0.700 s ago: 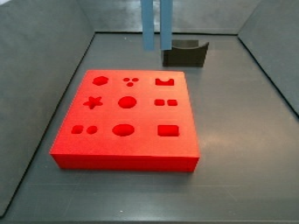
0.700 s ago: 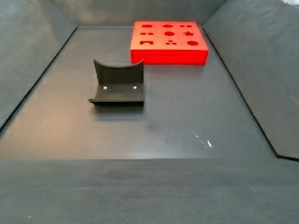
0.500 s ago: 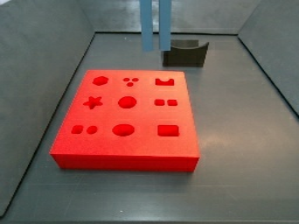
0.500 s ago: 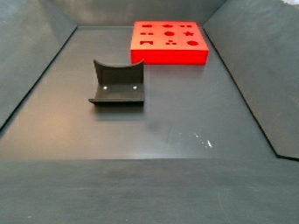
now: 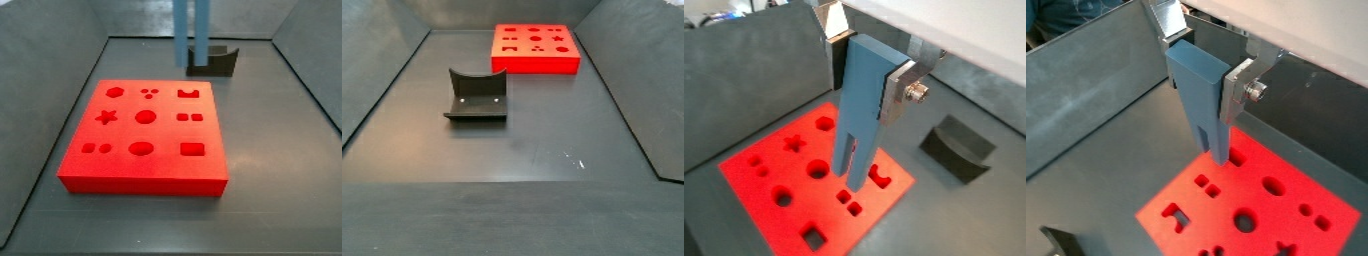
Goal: Insert the double-square object.
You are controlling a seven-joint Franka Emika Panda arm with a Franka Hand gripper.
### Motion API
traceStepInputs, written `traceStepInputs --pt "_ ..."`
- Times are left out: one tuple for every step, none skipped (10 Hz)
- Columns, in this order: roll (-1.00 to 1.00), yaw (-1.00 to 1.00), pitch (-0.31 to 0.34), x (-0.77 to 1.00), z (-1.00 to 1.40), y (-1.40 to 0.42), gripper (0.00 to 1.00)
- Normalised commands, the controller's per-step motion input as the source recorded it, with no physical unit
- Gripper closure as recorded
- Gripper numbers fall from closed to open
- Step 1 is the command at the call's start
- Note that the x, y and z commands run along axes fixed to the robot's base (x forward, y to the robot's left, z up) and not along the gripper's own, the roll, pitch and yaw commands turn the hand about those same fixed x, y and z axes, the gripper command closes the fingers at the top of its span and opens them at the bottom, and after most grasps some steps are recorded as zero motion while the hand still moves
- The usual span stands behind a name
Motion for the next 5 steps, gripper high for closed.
traceStepInputs --pt "0.5 -0.11 0.0 0.36 0.0 -0.15 1.0" --pt "0.5 -0.11 0.0 0.32 0.0 -0.17 1.0" --pt "0.5 -0.11 0.0 0.29 0.0 -0.18 1.0" --pt "0.5 -0.13 0.024 0.26 0.0 -0.24 1.0" --pt "0.01 -0.09 0.13 0.22 -0.06 -0.11 1.0"
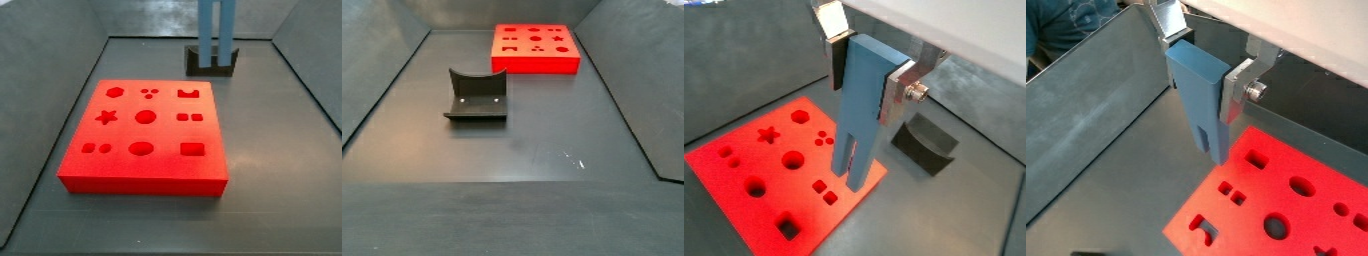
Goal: Insert the double-square object.
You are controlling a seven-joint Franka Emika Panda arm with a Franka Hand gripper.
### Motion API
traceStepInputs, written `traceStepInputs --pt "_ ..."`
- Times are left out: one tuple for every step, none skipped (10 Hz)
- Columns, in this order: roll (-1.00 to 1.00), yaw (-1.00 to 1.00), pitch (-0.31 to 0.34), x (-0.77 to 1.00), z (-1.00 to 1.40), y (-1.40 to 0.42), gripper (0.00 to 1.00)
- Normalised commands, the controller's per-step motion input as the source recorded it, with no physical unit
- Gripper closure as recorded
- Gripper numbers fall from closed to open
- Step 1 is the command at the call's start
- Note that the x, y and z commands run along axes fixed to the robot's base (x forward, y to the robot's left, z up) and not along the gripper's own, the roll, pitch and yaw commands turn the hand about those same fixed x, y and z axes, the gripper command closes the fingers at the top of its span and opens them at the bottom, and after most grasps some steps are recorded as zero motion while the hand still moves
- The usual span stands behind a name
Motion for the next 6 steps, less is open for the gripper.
traceStepInputs --pt "-0.07 0.0 0.0 0.0 0.0 0.07 1.0" --pt "0.0 0.0 -0.01 0.0 -0.23 0.0 1.0" --pt "0.07 0.37 -0.024 0.07 -0.76 0.02 1.0" --pt "0.19 0.63 -0.049 0.0 -0.86 0.02 1.0" --pt "0.17 0.69 -0.046 0.0 -0.91 0.01 1.0" --pt "0.16 0.72 -0.04 0.0 -0.91 0.04 1.0"
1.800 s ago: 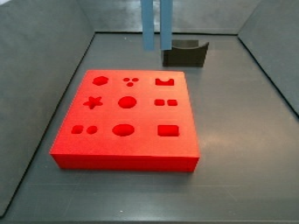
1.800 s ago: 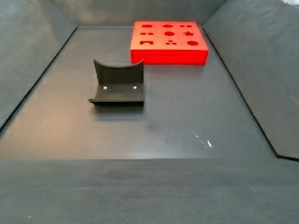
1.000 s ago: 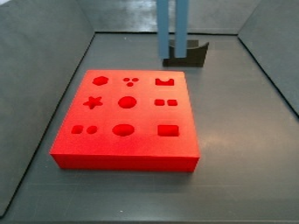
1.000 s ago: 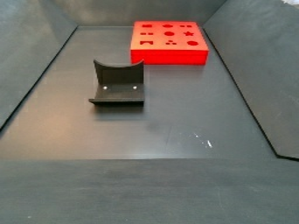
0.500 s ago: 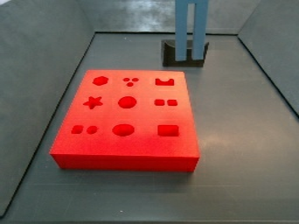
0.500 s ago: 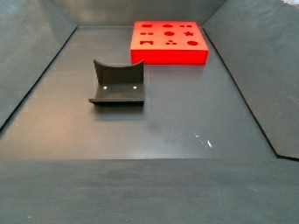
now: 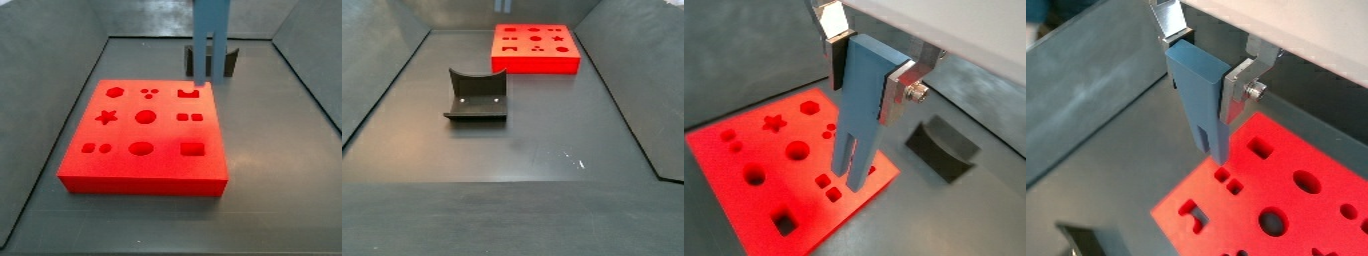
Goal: Insert the double-square object.
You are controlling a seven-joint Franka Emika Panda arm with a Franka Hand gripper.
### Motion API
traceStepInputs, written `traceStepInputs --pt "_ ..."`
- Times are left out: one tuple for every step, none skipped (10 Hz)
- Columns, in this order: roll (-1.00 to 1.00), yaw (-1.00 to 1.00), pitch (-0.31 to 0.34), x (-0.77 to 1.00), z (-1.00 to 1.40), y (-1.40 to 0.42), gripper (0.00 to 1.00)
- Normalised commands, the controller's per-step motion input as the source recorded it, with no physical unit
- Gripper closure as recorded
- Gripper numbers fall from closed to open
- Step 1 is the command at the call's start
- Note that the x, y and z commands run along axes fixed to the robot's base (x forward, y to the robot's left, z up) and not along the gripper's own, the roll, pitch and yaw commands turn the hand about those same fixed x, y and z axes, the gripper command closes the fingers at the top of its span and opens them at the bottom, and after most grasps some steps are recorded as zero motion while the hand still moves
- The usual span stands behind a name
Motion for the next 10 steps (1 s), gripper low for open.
traceStepInputs --pt "0.0 0.52 -0.053 -0.05 -0.27 0.0 1.0" --pt "0.0 0.0 0.0 0.0 -0.04 0.01 1.0" --pt "0.03 0.0 -0.059 -0.15 -0.54 0.03 1.0" --pt "0.07 -0.15 -0.034 -0.11 -0.63 0.0 1.0" --pt "0.0 -0.1 0.0 0.0 -0.13 0.0 1.0" --pt "0.0 0.0 0.0 0.0 -0.03 0.0 1.0" --pt "0.01 -0.14 0.001 0.16 -0.27 -0.06 1.0" --pt "0.05 -0.25 0.02 0.15 -0.37 -0.04 1.0" --pt "0.02 0.0 0.0 0.0 -0.01 0.0 1.0" --pt "0.1 -0.06 0.0 -0.07 -0.13 0.03 1.0"
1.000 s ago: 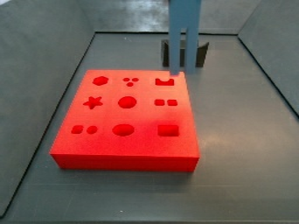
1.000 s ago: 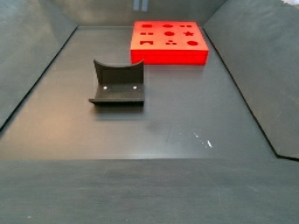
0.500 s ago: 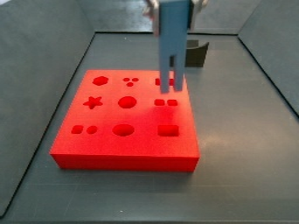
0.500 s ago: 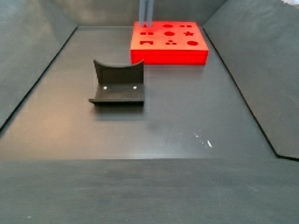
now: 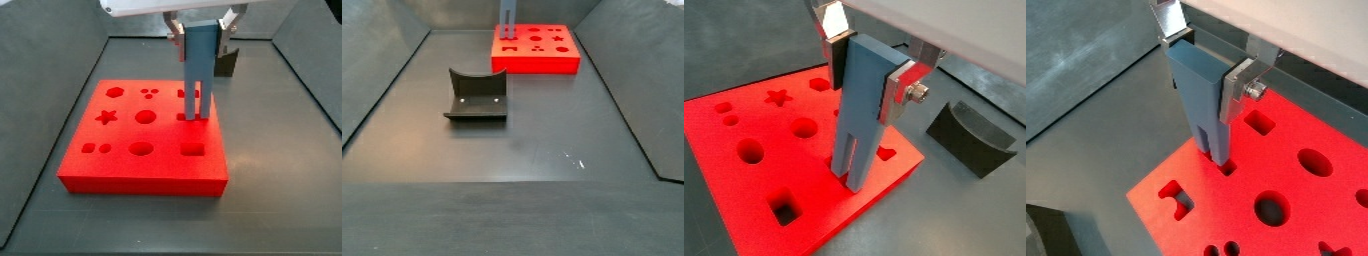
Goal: Insert the double-square object.
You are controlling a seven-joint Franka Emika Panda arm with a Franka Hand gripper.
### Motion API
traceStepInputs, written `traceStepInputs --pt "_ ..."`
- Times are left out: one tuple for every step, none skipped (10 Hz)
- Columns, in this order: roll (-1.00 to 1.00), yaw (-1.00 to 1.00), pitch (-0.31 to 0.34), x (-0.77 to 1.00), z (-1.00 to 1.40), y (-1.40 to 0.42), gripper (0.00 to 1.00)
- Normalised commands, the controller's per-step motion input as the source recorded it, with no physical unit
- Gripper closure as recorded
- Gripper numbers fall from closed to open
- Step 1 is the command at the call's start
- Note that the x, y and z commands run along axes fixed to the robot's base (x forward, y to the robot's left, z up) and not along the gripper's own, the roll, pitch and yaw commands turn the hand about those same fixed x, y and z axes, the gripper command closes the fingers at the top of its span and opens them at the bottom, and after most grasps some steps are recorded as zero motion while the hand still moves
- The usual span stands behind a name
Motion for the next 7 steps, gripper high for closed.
traceStepInputs --pt "0.02 -0.04 0.0 -0.04 0.0 0.0 1.0" --pt "0.0 0.0 0.0 -0.02 0.0 0.0 1.0" --pt "0.0 0.0 0.0 -0.09 -0.02 0.0 1.0" --pt "0.01 0.0 0.0 0.0 0.0 0.06 1.0" --pt "0.02 0.0 0.0 -0.02 -0.01 0.01 1.0" --pt "0.0 0.0 0.0 -0.03 0.0 0.0 1.0" --pt "0.05 -0.07 0.0 -0.14 0.0 0.0 1.0"
